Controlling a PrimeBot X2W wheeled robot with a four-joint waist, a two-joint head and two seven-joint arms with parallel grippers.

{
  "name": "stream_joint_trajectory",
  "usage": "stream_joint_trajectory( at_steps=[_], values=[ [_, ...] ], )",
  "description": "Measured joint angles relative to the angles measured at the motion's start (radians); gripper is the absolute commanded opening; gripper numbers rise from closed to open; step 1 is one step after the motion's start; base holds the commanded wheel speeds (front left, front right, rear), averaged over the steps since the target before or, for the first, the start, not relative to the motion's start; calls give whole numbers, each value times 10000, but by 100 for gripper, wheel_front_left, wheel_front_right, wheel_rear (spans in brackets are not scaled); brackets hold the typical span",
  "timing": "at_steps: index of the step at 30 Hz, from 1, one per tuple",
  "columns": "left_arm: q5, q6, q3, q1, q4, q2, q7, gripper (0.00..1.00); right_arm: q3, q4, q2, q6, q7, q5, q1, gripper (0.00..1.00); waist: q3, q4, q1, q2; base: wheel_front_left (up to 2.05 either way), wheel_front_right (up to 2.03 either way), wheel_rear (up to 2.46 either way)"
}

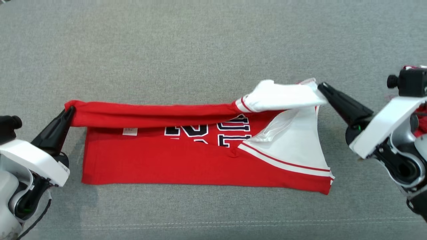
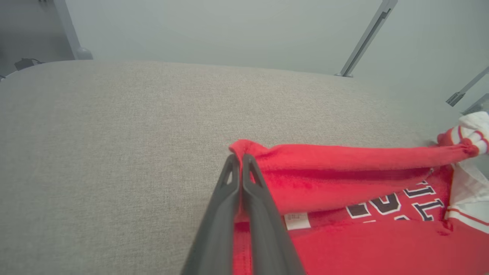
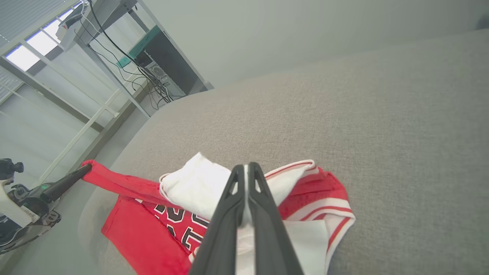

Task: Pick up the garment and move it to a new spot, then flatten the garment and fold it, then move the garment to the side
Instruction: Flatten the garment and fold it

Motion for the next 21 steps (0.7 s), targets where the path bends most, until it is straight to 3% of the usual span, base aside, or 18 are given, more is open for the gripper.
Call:
stream_joint_trajectory(
  at_steps=[10,14,15,16,17,18,19,21],
  values=[
    [2,0,105,1094,-581,-23,2,0,-71,-713,-190,0,545,587,1403,0,-340,-232,0,0,0,0,0],
    [10,0,115,1552,-594,-217,2,5,-21,-685,-146,0,677,571,1638,0,-337,-231,0,0,0,0,0],
    [19,0,117,1648,-581,-324,2,9,-19,-677,-117,0,727,566,1677,0,-339,-226,0,0,0,0,0],
    [21,0,121,1727,-525,-437,2,21,-17,-650,-65,0,761,566,1735,0,-345,-218,0,0,0,0,0],
    [58,0,119,1801,-439,-543,2,43,0,-594,2,0,834,566,1799,0,-357,-210,0,0,0,0,0],
    [117,0,109,1861,-341,-631,2,91,35,-487,69,0,922,564,1842,38,-372,-201,0,0,0,0,0],
    [136,0,119,1906,-224,-698,2,100,65,-387,105,0,997,543,1892,100,-392,-188,0,0,0,0,0],
    [405,0,213,1975,56,-800,2,100,12,-316,134,0,1060,546,2038,100,-445,-159,0,0,0,0,0]
  ],
)
